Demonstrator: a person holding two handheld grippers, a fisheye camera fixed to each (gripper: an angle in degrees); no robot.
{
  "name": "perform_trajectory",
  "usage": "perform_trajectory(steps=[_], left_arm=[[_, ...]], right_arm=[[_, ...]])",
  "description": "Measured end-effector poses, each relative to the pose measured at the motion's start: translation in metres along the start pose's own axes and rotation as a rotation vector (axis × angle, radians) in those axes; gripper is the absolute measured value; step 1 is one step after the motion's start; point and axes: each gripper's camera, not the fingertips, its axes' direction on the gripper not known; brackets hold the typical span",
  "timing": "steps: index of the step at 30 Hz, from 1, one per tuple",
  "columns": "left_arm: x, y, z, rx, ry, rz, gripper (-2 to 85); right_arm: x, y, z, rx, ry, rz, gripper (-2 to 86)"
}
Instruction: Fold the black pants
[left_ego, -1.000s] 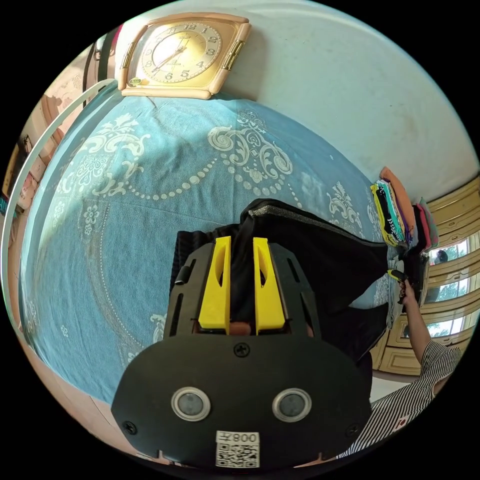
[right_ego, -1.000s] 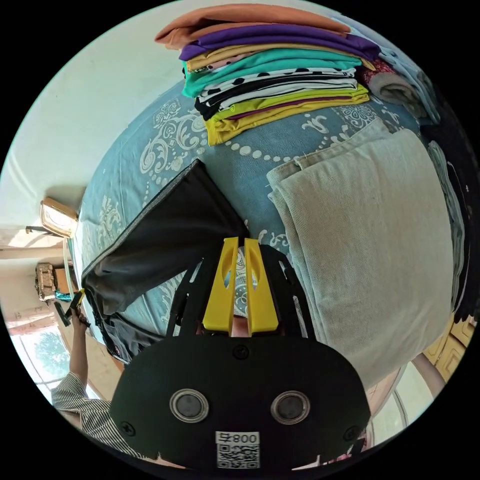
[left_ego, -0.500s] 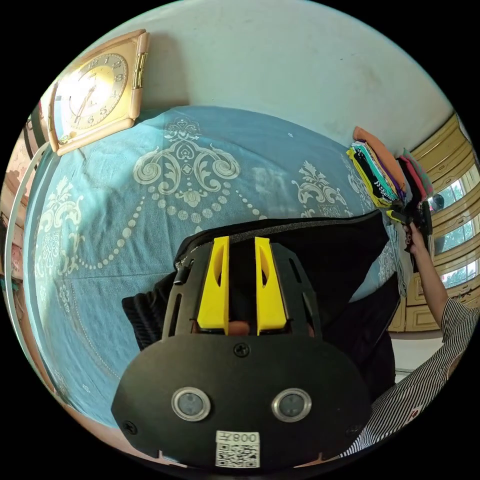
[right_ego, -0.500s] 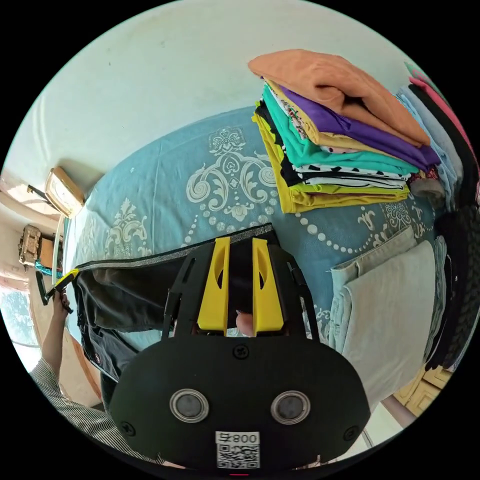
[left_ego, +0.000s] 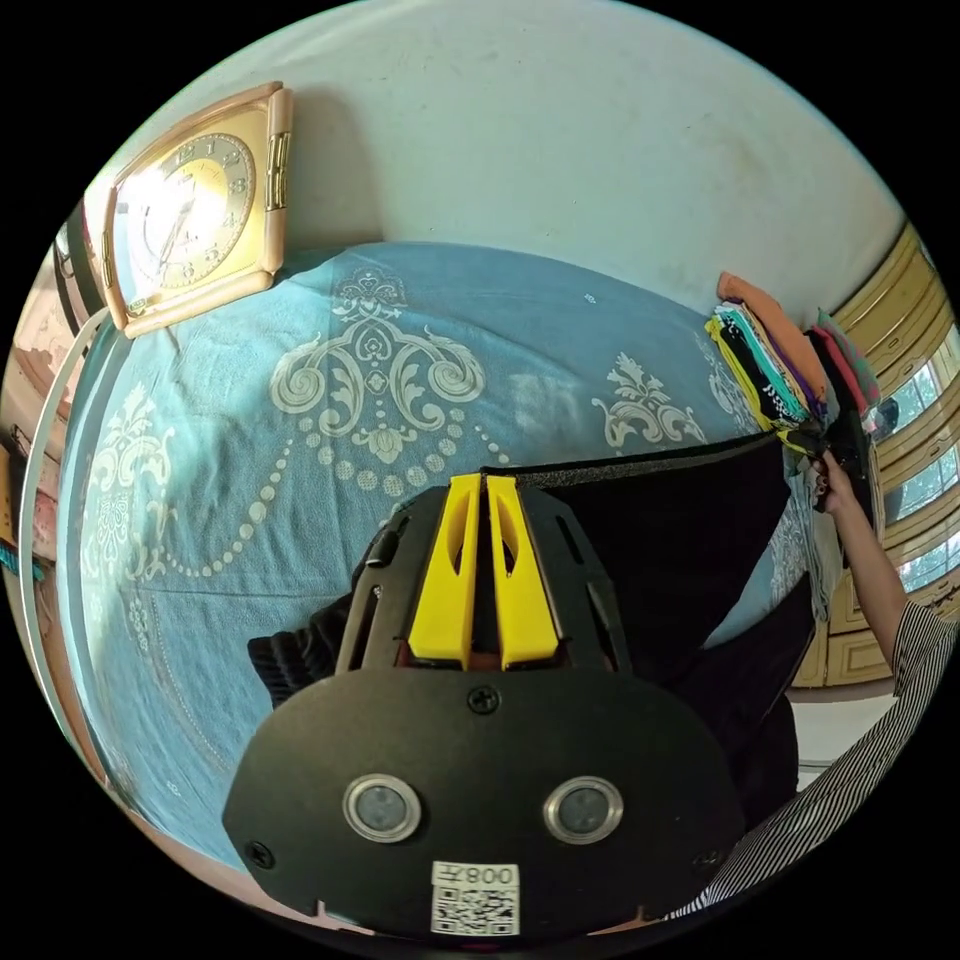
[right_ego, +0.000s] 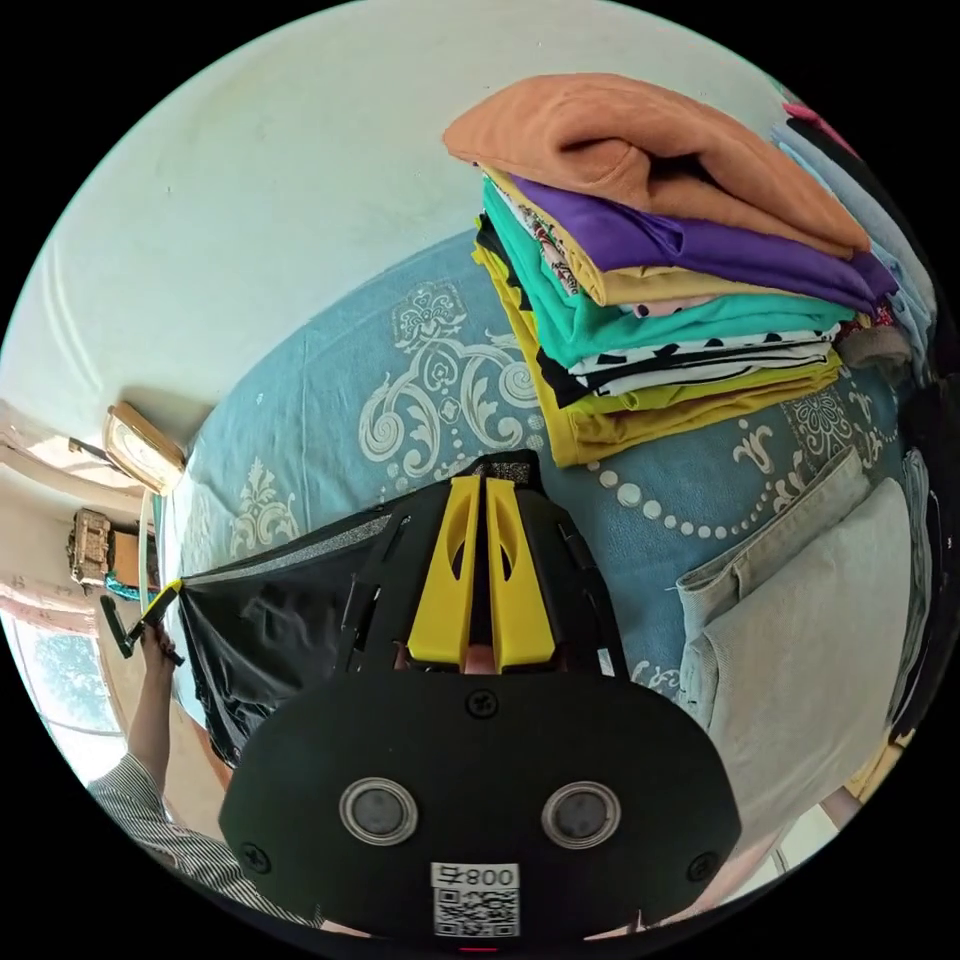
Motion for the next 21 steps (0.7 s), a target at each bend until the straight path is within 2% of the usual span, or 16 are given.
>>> perform_trajectory(steps=[5, 9, 15, 17, 21], left_arm=[[-0.019, 0.021, 0.038, -0.117, -0.002, -0.063, 4.3], [-0.038, 0.053, 0.016, -0.020, 0.059, -0.083, 6.3], [-0.088, 0.149, -0.037, 0.065, 0.061, -0.189, 7.4], [-0.102, 0.187, -0.045, 0.045, 0.044, -0.231, 7.6], [-0.123, 0.279, -0.058, -0.025, 0.003, -0.354, 8.0]], right_arm=[[0.018, -0.005, 0.076, -0.106, 0.004, 0.074, 1.6], [0.038, 0.003, 0.111, -0.033, -0.100, 0.131, 3.5], [0.055, 0.038, 0.156, 0.089, -0.104, 0.153, 6.0], [0.044, 0.052, 0.175, 0.107, -0.120, 0.098, 6.0], [-0.048, 0.089, 0.247, -0.003, -0.188, -0.258, 6.3]])
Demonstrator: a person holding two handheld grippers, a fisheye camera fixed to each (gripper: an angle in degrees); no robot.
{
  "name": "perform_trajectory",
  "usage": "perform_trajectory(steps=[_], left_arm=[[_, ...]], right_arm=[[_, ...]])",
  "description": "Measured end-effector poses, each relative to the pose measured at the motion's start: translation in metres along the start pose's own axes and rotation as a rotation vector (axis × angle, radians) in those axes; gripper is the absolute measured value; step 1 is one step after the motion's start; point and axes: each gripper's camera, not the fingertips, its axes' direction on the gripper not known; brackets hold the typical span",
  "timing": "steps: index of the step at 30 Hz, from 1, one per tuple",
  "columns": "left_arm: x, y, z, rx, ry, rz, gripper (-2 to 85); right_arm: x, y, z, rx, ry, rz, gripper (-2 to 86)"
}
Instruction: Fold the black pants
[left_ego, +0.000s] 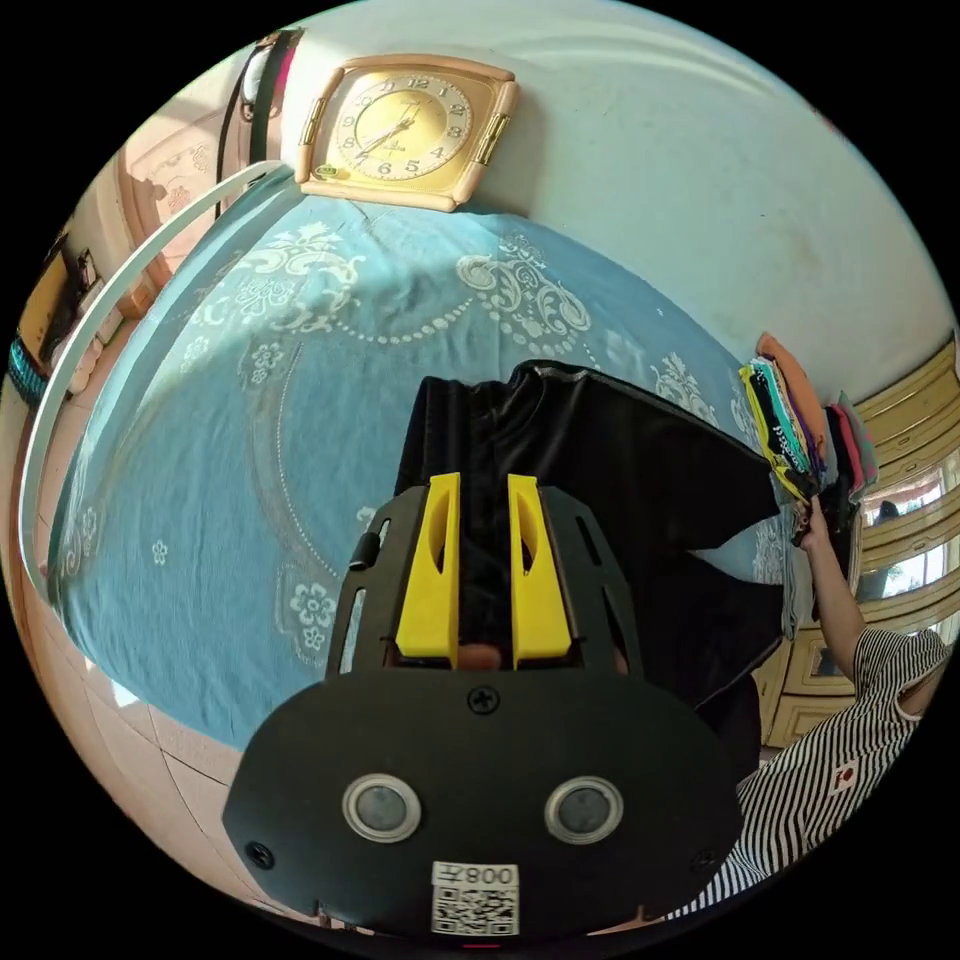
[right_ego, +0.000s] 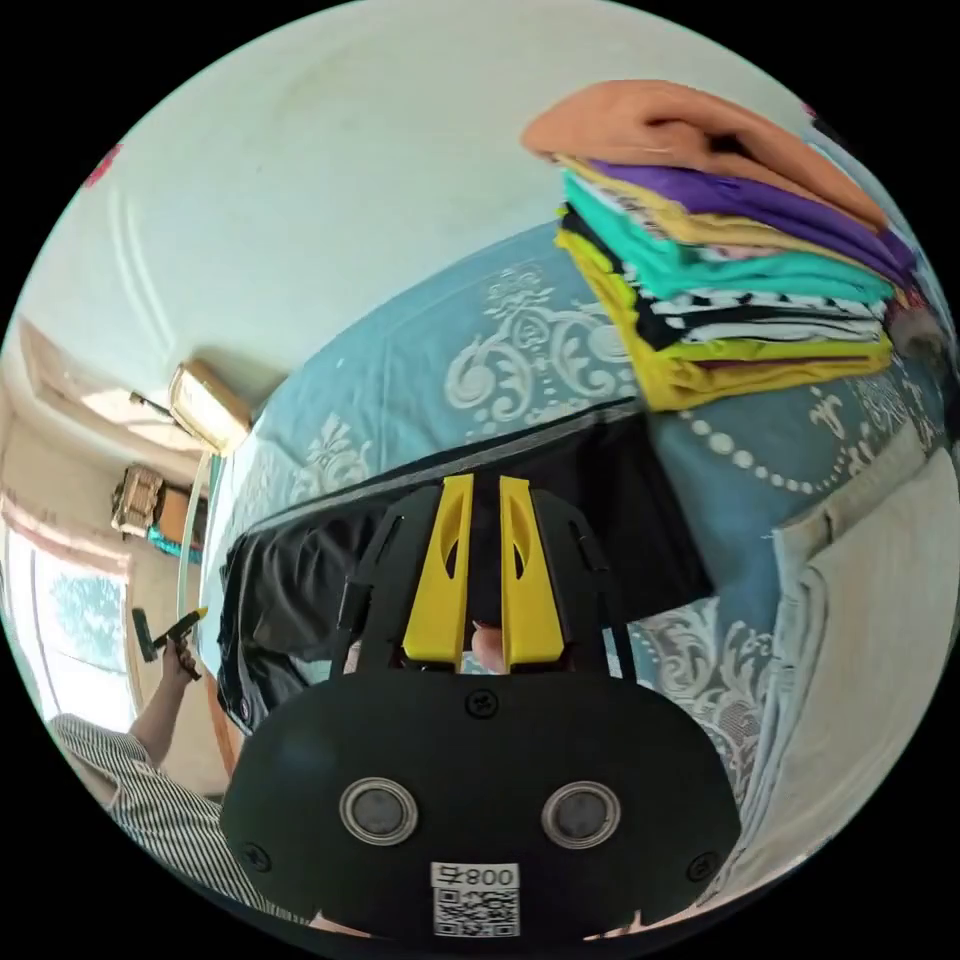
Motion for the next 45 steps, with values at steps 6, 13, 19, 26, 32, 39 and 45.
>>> perform_trajectory(steps=[6, 13, 19, 26, 32, 39, 45], left_arm=[[-0.070, 0.110, -0.022, 0.022, 0.025, -0.235, 8.6], [-0.133, 0.189, 0.003, -0.009, 0.256, -0.377, 9.9], [-0.172, 0.219, 0.028, 0.009, 0.412, -0.395, 9.7], [-0.207, 0.245, 0.052, 0.018, 0.479, -0.398, 7.2], [-0.232, 0.263, 0.055, 0.050, 0.491, -0.368, 4.3], [-0.250, 0.259, 0.028, 0.205, 0.472, -0.244, 3.1], [-0.273, 0.270, 0.060, 0.116, 0.404, -0.284, 3.1]], right_arm=[[-0.184, 0.018, 0.151, -0.171, -0.169, -0.546, 7.2], [-0.351, 0.062, 0.323, -0.303, -0.153, -0.952, 7.7], [-0.408, 0.098, 0.453, -0.416, -0.044, -1.115, 8.1], [-0.416, 0.128, 0.572, -0.554, 0.054, -1.138, 7.6], [-0.405, 0.137, 0.627, -0.599, 0.022, -1.109, 4.2], [-0.404, 0.124, 0.633, -0.391, -0.032, -1.079, 2.5], [-0.389, 0.144, 0.719, -0.526, 0.089, -1.023, 4.8]])
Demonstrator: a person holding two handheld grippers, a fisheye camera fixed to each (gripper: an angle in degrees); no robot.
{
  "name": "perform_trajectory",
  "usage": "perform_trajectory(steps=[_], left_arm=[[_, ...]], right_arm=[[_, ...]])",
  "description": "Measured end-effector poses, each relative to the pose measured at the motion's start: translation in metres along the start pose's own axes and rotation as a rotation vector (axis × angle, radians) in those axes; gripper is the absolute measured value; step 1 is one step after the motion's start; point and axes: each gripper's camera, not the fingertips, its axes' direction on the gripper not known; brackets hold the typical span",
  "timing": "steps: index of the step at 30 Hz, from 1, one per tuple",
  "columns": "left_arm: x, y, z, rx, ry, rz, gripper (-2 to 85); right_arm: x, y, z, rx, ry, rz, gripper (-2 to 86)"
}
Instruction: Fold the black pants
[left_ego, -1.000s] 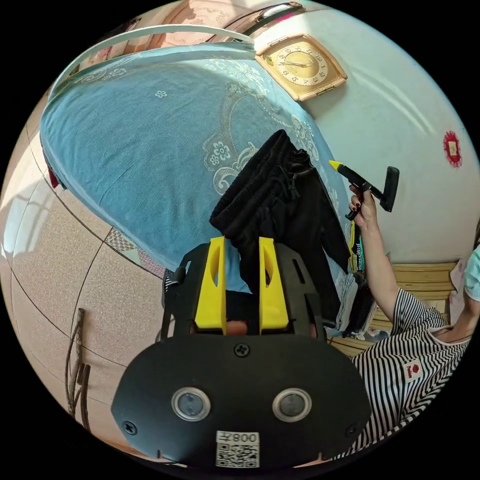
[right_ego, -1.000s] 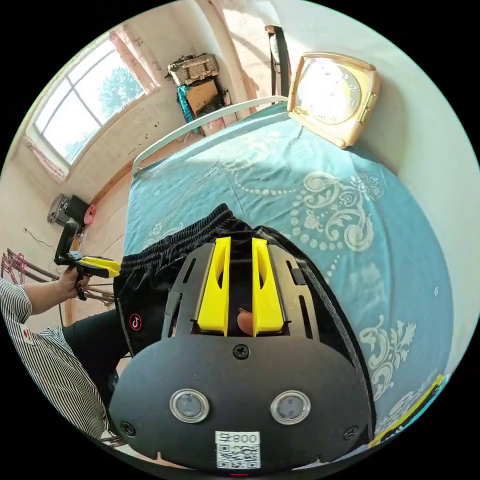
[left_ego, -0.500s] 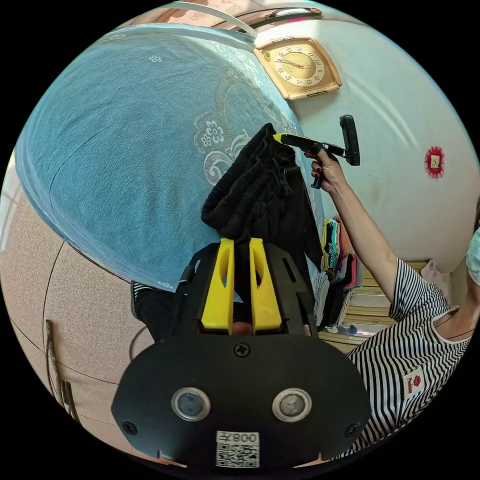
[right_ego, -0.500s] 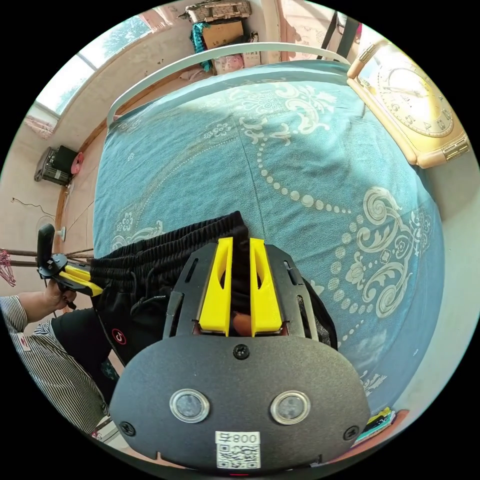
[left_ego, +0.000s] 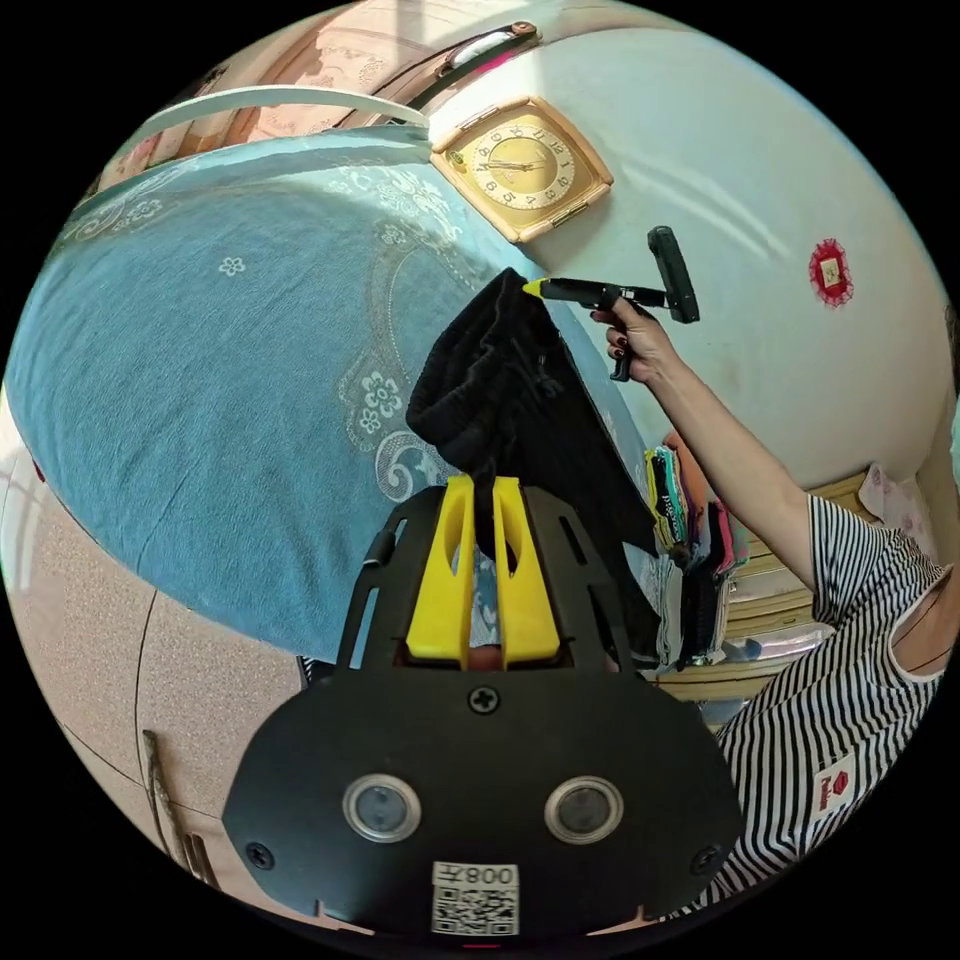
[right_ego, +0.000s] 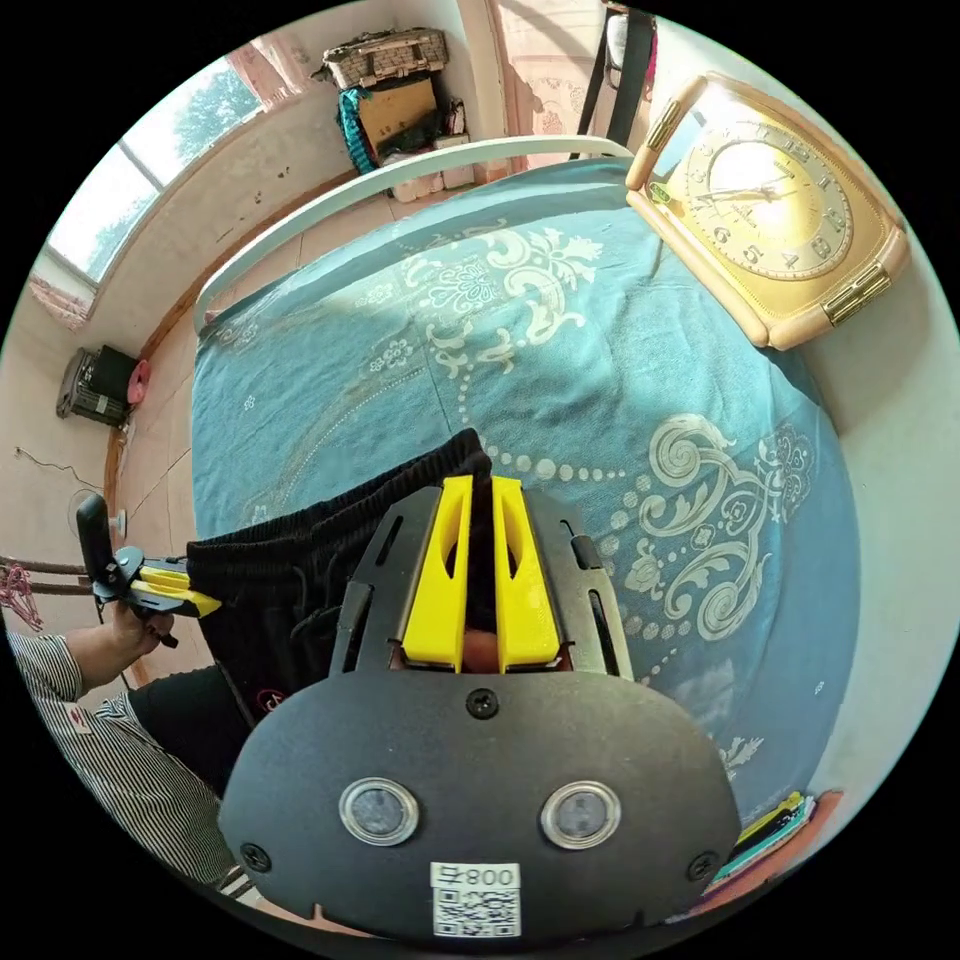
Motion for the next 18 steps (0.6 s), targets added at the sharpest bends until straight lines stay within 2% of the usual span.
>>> perform_trajectory(steps=[2, 8, 13, 18], left_arm=[[-0.013, 0.006, 0.003, -0.014, 0.027, -0.043, 3.1], [-0.024, 0.018, -0.002, -0.016, 0.033, -0.035, 3.2], [-0.025, 0.025, -0.002, 0.003, 0.040, -0.045, 3.3], [-0.022, 0.032, -0.004, 0.026, 0.049, -0.056, 4.2]], right_arm=[[0.002, 0.001, 0.024, -0.029, 0.010, 0.040, 5.3], [0.010, 0.021, 0.036, 0.062, 0.000, 0.059, 6.7], [0.039, 0.063, 0.024, 0.217, -0.133, 0.183, 6.0], [0.019, 0.136, 0.017, 0.286, -0.228, 0.173, 5.8]])
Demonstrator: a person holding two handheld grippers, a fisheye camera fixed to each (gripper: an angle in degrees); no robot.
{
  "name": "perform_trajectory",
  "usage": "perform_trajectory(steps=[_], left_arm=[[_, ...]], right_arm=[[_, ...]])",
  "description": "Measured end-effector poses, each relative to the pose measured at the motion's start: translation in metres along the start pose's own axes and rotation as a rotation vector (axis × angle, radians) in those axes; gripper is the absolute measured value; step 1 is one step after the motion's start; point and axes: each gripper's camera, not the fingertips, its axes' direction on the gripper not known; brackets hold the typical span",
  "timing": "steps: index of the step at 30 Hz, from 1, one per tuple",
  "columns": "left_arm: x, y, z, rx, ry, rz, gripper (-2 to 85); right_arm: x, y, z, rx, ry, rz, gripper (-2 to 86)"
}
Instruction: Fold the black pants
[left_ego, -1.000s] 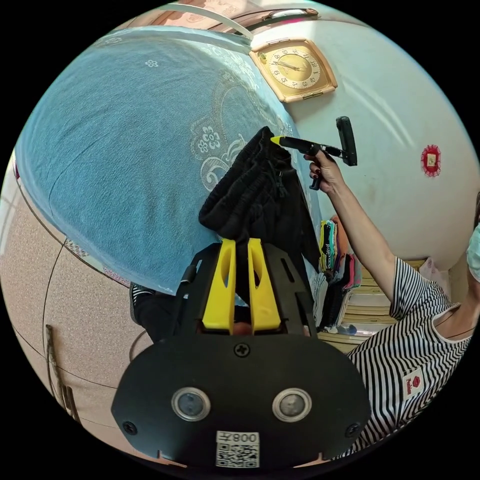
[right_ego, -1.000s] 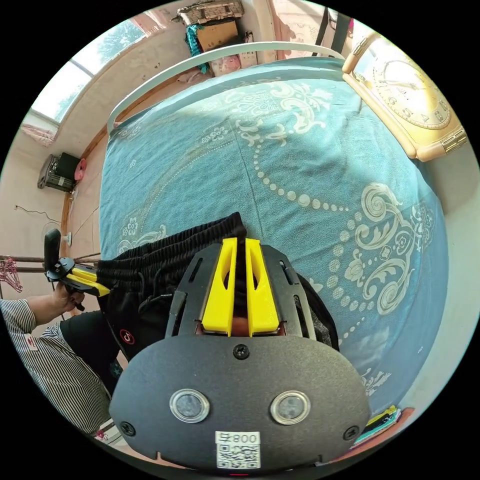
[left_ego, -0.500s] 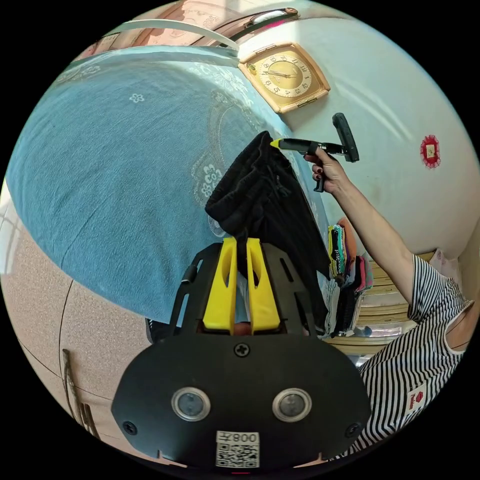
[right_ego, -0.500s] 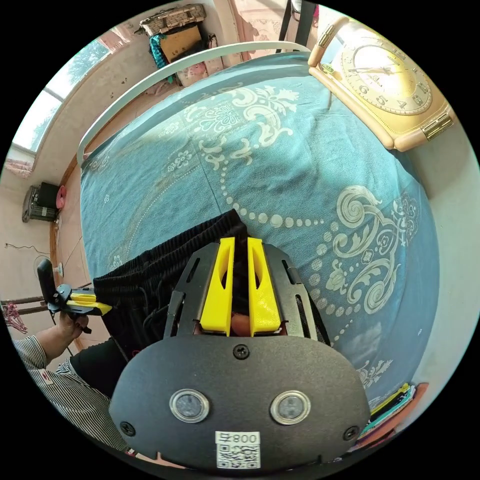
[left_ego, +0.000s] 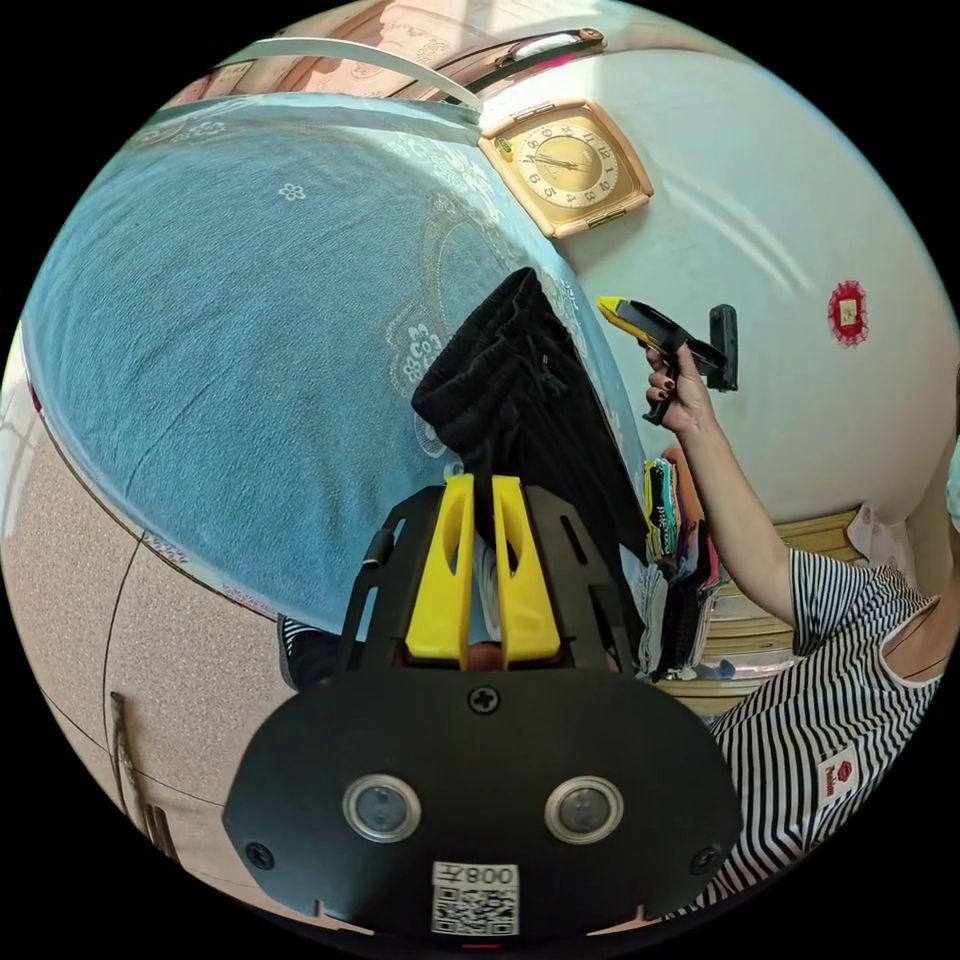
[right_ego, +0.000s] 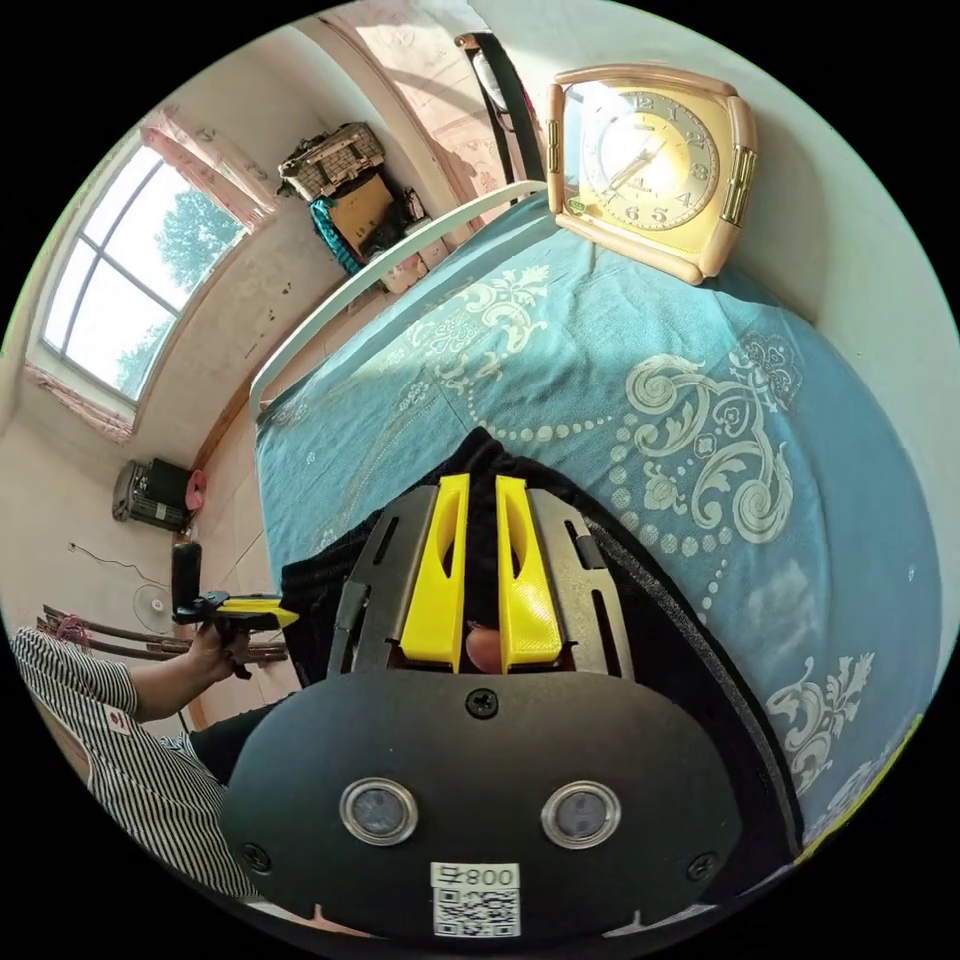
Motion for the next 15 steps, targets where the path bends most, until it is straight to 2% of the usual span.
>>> perform_trajectory(steps=[7, 13, 15], left_arm=[[0.003, 0.014, 0.007, -0.018, 0.056, -0.062, 6.5], [0.017, 0.007, 0.023, -0.065, 0.020, -0.073, 3.0], [0.026, 0.004, 0.025, -0.078, -0.005, -0.056, 2.1]], right_arm=[[-0.058, 0.167, 0.006, -0.242, -0.005, 0.019, 7.8], [-0.090, 0.232, 0.010, -0.333, 0.135, 0.024, 7.8], [-0.092, 0.240, 0.012, -0.357, 0.125, 0.051, 7.1]])
